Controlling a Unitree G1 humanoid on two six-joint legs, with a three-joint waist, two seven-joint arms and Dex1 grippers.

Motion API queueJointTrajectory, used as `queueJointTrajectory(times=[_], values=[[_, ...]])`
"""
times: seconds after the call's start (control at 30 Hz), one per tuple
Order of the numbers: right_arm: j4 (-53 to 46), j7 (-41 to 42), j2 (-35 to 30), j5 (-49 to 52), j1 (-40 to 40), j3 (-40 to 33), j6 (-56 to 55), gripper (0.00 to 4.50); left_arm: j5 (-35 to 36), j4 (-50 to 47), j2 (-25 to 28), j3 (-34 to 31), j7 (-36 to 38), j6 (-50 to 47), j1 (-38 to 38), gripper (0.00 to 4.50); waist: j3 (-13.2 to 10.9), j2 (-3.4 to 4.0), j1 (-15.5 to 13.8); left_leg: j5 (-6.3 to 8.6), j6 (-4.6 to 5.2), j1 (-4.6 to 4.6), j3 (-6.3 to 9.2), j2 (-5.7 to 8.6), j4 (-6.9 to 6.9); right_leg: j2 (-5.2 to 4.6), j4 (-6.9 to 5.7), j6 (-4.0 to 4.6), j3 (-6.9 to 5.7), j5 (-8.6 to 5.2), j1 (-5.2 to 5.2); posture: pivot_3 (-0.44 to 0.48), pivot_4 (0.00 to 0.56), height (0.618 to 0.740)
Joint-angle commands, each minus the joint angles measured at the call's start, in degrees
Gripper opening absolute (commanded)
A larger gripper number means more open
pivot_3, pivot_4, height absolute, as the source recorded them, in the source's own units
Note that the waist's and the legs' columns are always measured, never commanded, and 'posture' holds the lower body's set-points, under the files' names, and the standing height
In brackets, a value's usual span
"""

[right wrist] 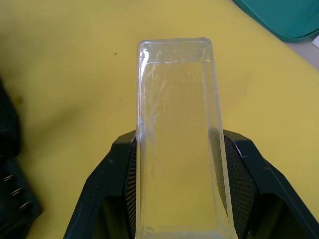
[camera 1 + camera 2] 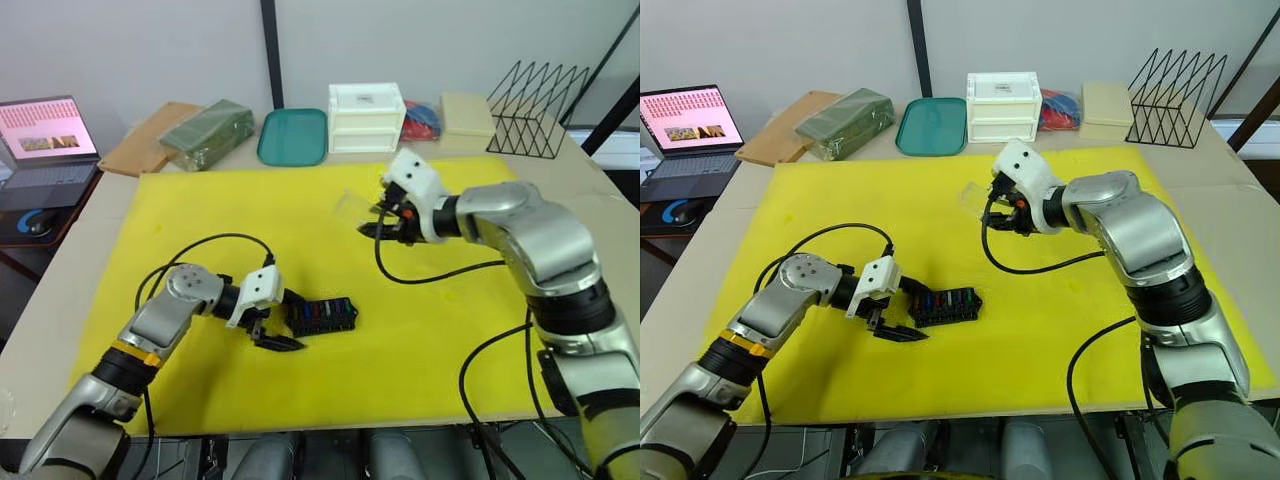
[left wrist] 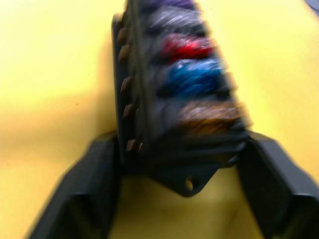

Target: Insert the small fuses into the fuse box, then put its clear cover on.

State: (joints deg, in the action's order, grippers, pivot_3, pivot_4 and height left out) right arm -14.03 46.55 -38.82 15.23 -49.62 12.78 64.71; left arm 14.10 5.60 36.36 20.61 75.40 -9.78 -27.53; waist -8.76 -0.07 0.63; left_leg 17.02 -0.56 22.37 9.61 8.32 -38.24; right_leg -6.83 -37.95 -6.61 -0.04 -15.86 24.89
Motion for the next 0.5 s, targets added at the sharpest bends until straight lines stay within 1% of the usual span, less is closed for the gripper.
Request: queueJointTrajectory(times=[0.03,0.1,0.2,0.37,0.5], values=[[-3.54,0.23,-1.42,1.5,-0.29,-1.52,0.35,1.88,-3.08,0.35,-0.33,-1.76,-3.81,2.31,0.78,4.48,0.0,0.0,-0.01,0.0,0.0,0.0,0.0,0.0,0.0,0.0,0.0,0.0,0.0,0.0,0.0,0.0,0.15,0.74],[-4.04,0.06,-1.77,1.92,-0.09,-1.45,0.43,1.88,-2.62,-0.42,-0.52,-2.65,-4.41,2.4,1.6,4.48,0.0,0.0,-0.01,0.0,0.0,0.0,0.0,0.0,0.0,0.0,0.0,0.0,0.0,0.0,0.0,0.0,0.15,0.74],[-4.8,-0.46,-1.91,2.38,0.36,-1.61,0.63,1.88,-1.97,-4.09,-1.25,-4.23,-7.42,2.53,5.08,4.48,0.0,0.0,0.04,0.0,0.0,0.0,0.0,0.0,0.0,0.0,-0.01,0.0,0.01,0.0,0.0,0.0,0.15,0.74],[-5.13,-1.05,-1.96,2.65,0.83,-1.4,0.38,1.88,-2.29,-7.15,-2.24,-4.76,-10.63,0.95,7.62,4.48,0.0,0.0,-0.16,0.0,0.0,0.0,0.0,0.0,-0.02,-0.01,-0.01,0.0,0.01,0.0,0.0,0.0,0.15,0.74],[-4.85,-1.29,-1.72,2.6,0.86,-1.07,-0.18,1.88,-3.04,-7.71,-3.07,-5.01,-13.23,0.14,8.03,3.64,0.0,0.0,-0.17,0.0,0.0,0.0,-0.01,0.0,-0.02,-0.01,-0.01,0.0,0.01,0.0,-0.01,0.0,0.15,0.74]])
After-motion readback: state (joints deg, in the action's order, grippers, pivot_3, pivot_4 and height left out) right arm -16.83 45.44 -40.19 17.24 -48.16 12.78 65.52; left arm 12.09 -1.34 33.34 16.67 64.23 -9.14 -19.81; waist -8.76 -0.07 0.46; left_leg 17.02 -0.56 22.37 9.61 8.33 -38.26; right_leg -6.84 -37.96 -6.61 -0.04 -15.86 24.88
